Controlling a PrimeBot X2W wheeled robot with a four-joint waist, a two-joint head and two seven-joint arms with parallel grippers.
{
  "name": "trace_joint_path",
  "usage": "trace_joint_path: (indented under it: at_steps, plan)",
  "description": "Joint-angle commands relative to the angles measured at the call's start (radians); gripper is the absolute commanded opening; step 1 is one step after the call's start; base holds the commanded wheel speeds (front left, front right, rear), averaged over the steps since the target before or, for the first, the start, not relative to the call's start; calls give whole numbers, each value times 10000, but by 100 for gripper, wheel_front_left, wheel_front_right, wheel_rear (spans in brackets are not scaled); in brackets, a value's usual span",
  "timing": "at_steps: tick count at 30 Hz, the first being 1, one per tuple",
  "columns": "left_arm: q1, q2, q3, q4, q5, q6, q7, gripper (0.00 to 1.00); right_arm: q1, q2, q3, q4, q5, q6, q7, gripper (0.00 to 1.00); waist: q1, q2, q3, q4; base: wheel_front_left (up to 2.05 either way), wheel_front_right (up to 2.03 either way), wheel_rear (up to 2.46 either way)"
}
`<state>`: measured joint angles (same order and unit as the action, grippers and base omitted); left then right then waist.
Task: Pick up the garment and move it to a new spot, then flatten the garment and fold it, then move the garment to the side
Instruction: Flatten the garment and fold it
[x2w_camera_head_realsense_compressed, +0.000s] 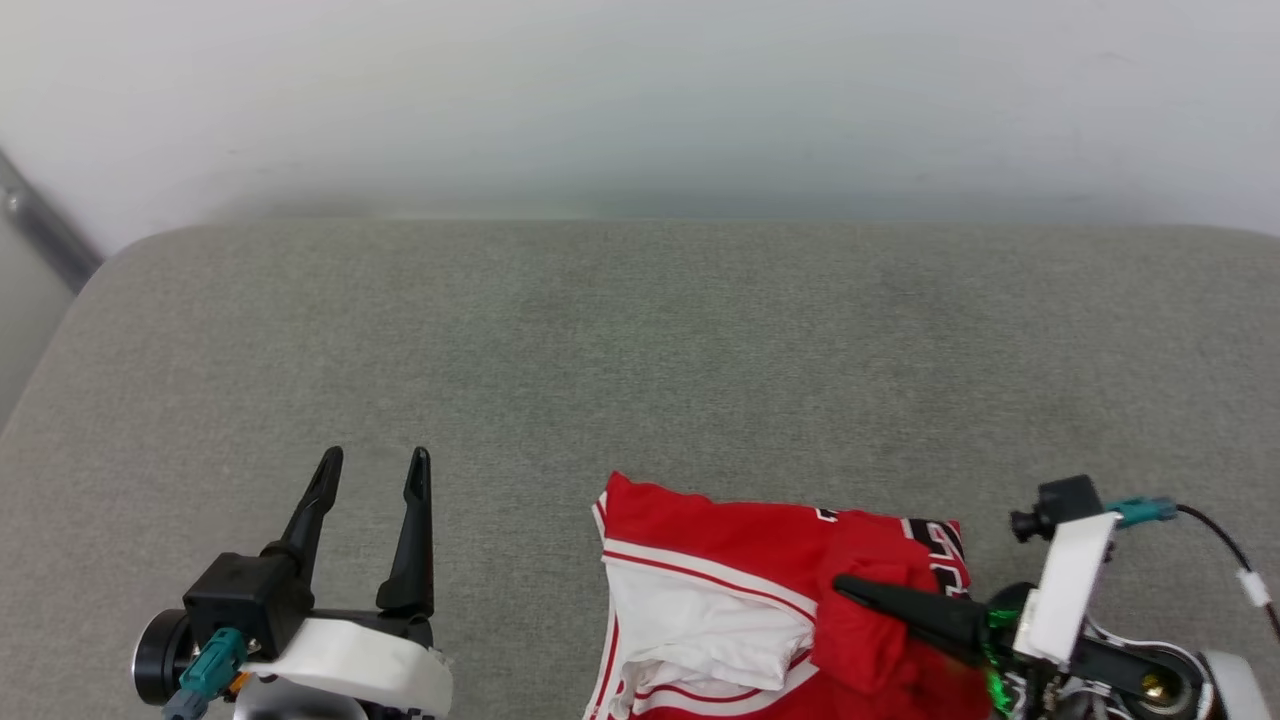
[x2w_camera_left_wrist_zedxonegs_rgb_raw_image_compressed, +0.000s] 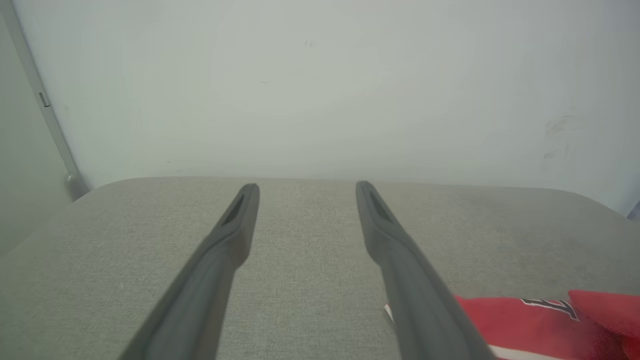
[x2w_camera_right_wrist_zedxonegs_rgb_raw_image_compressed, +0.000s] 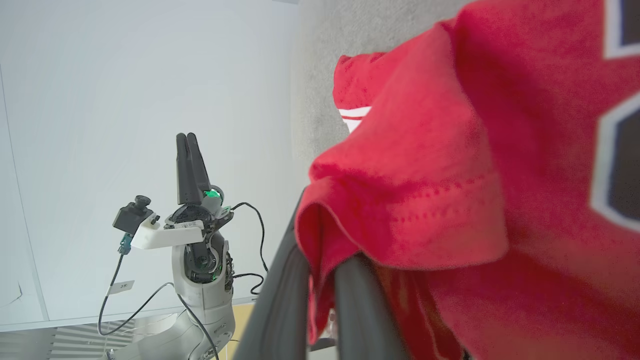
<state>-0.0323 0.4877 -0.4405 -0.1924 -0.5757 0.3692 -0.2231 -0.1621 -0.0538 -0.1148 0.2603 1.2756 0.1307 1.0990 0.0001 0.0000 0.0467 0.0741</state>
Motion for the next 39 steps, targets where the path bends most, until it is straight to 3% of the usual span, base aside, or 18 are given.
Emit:
trace_joint_path:
  at_steps: [1, 7, 14, 15, 16, 24, 31, 35, 39]
  plan:
    - [-151, -58, -9, 44, 26, -50, -20, 100, -202, 43, 305, 71, 245, 0, -209, 0, -1, 0, 144, 283, 0, 0, 0]
    - [-620, -333, -233, 258, 87, -266, -95, 100, -1047, 36, 2573, 778, 979, 0, -1736, 0, -1, 0, 630, 966, 0, 0, 0]
    - [-1030, -764, -362, 634, 113, -507, -241, 100, -1896, 40, 3893, 2257, 215, 0, -3411, 0, -1, 0, 1104, 1408, 0, 0, 0]
    - [-1035, -794, -360, 694, 103, -512, -258, 100, -1975, 32, 3973, 2445, 127, 0, -3638, 26, -1, 0, 1125, 1415, 0, 0, 0]
    - [-1052, -819, -353, 766, 106, -538, -266, 100, -2054, 29, 4099, 2612, 9, 0, -3815, 100, -1, 0, 1135, 1411, 0, 0, 0]
    - [-974, -853, -253, 1122, 81, -653, -355, 100, -2345, -152, 4871, 2431, -639, 0, -4263, 100, -1, 0, 779, 965, 0, 0, 0]
    - [-693, -701, -165, 1106, 18, -498, -263, 100, -2043, -1627, 5727, 1076, -3375, 0, -5409, 100, -1, 0, 286, 283, 0, 0, 0]
    - [-428, -637, -54, 1036, -68, -356, -255, 100, -1634, -2430, 5390, 550, -5208, 0, -6275, 100, -1, 0, 52, -165, 0, 0, 0]
    - [-223, -572, 92, 967, -110, -244, -275, 100, -1036, -2862, 4146, 36, -6700, 0, -7098, 100, -1, 0, -70, -601, 0, 0, 0]
